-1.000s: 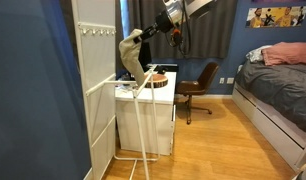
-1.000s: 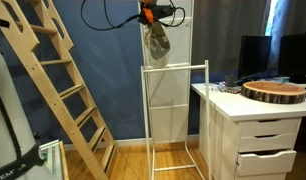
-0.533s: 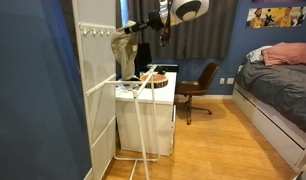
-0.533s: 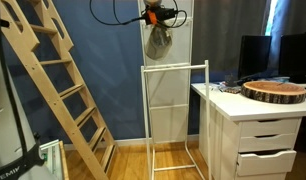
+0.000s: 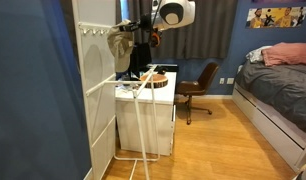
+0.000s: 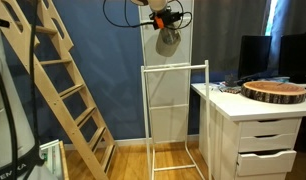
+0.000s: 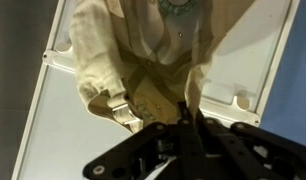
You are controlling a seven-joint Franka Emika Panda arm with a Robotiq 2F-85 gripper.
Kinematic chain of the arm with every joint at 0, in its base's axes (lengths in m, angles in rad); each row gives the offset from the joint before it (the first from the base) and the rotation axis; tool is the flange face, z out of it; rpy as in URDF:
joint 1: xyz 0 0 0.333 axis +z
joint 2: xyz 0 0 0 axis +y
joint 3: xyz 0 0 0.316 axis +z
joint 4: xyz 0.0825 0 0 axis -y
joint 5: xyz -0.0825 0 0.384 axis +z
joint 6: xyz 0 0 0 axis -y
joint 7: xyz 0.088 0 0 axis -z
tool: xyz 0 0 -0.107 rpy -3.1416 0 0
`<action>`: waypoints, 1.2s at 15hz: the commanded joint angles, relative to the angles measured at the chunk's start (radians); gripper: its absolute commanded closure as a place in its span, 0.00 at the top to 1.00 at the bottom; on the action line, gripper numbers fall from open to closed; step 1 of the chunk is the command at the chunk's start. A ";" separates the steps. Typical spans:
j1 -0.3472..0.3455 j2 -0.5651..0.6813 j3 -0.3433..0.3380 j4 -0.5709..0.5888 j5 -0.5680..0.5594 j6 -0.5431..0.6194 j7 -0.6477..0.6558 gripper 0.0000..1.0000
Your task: Put the cap on top of the rack
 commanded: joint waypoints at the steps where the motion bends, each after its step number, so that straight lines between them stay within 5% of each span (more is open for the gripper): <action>1: 0.010 0.106 0.005 0.098 0.121 0.039 -0.150 0.01; 10: -0.002 0.127 0.002 0.013 0.144 0.012 -0.195 0.01; 18: -0.020 -0.021 -0.020 -0.225 -0.015 -0.014 0.053 0.01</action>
